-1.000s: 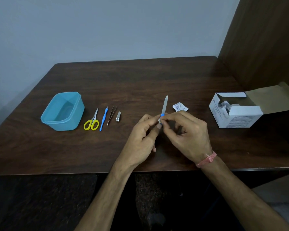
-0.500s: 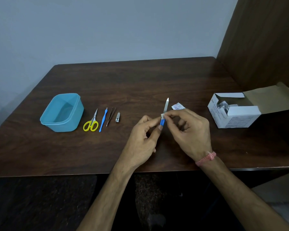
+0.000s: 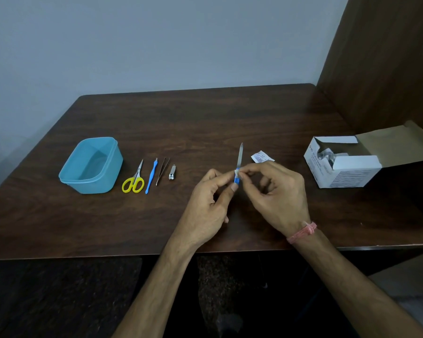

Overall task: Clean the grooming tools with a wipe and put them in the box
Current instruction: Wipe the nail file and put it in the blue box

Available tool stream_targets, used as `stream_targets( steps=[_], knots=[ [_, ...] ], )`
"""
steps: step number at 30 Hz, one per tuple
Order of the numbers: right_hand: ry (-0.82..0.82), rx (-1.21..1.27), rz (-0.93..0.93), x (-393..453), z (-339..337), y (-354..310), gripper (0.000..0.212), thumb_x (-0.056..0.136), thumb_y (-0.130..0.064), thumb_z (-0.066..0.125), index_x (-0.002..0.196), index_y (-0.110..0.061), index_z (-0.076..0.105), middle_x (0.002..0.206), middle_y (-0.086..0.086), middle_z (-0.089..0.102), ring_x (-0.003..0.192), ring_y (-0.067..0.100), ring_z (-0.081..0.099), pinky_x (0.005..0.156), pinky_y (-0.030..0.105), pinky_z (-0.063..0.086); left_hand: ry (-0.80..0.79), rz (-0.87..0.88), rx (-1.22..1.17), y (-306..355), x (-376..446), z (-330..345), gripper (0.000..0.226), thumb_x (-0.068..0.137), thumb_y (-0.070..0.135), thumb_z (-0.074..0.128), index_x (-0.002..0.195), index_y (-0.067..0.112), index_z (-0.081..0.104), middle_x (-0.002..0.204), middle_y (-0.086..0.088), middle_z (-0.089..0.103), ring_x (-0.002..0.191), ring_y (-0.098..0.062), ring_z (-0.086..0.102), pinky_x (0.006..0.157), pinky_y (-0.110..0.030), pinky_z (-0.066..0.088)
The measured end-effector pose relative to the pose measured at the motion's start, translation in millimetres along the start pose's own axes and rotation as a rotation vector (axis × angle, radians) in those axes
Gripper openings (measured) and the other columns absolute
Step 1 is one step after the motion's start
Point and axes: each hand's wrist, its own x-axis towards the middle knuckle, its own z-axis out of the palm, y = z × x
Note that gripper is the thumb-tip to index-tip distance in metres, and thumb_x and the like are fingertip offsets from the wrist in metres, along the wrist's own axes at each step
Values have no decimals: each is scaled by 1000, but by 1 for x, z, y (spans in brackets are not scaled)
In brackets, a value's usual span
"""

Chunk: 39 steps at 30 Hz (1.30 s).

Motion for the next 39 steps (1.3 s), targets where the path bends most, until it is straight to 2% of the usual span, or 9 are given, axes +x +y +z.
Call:
stream_targets(
  steps=[5, 11, 15, 19, 23, 27, 31, 35, 39],
  knots=[
    [-67, 49, -57, -1, -1, -1, 11, 87, -14, 89, 95, -19, 83, 91, -16, 74, 52, 13, 58, 52, 20, 47, 25, -6, -25, -2, 1, -2, 35, 116, 16, 60, 144, 31, 74, 110, -9, 53, 78, -8, 58, 54, -25, 58],
    [-32, 36, 3, 2, -1, 0, 12, 94, -11, 87, 101, -19, 85, 92, -30, 67, 56, 13, 54, 59, 11, 40, 10, 8, -4, -3, 1, -1, 35, 116, 19, 60, 145, 32, 74, 102, 1, 49, 77, -5, 55, 55, -26, 58],
    [-53, 55, 1, 1, 0, 0, 11, 90, -13, 88, 96, -20, 83, 91, -21, 72, 53, 14, 56, 54, 18, 44, 6, 1, 3, -1, 0, -1, 35, 116, 18, 59, 144, 32, 74, 98, 11, 48, 77, -4, 56, 54, -24, 57],
    [-97, 90, -8, 1, -1, -1, 11, 85, -15, 90, 91, -19, 82, 88, -16, 74, 53, 15, 59, 52, 22, 47, 3, -13, 9, 0, 0, -1, 35, 116, 17, 59, 139, 35, 77, 101, 7, 50, 75, -7, 57, 54, -25, 57],
    [-17, 71, 51, 3, -1, 0, 14, 90, -9, 89, 98, -19, 85, 86, -30, 68, 53, 14, 53, 55, 15, 41, -8, -27, 31, 2, 0, 0, 31, 115, 18, 60, 134, 33, 79, 99, 7, 51, 71, -7, 57, 54, -25, 57],
    [-39, 99, 73, 3, -3, 0, 13, 88, -10, 90, 94, -20, 84, 85, -21, 73, 52, 17, 57, 55, 17, 44, 0, -21, -3, 3, -1, 1, 32, 114, 19, 60, 135, 34, 79, 101, 4, 52, 71, -7, 57, 54, -26, 58],
    [-111, 127, 29, 0, -2, -3, 15, 87, -9, 91, 93, -20, 84, 87, -18, 74, 52, 15, 57, 55, 17, 44, 25, -9, 20, 1, -1, 0, 40, 112, 13, 57, 140, 36, 75, 110, -6, 64, 70, -3, 62, 59, -12, 55],
    [-24, 107, 96, 3, -2, 2, 15, 89, -9, 89, 97, -21, 84, 81, -23, 70, 51, 18, 54, 58, 15, 41, 42, -19, -8, -1, -1, 0, 43, 109, 9, 54, 134, 33, 79, 100, 6, 53, 70, -8, 57, 53, -31, 59],
    [-76, 141, 69, 0, -4, -2, 16, 88, -8, 89, 96, -21, 84, 87, -18, 75, 52, 19, 56, 54, 20, 45, 66, -20, -33, 0, 0, 1, 29, 114, 14, 59, 127, 28, 82, 99, 8, 55, 69, -7, 59, 49, -33, 57]
  ],
)
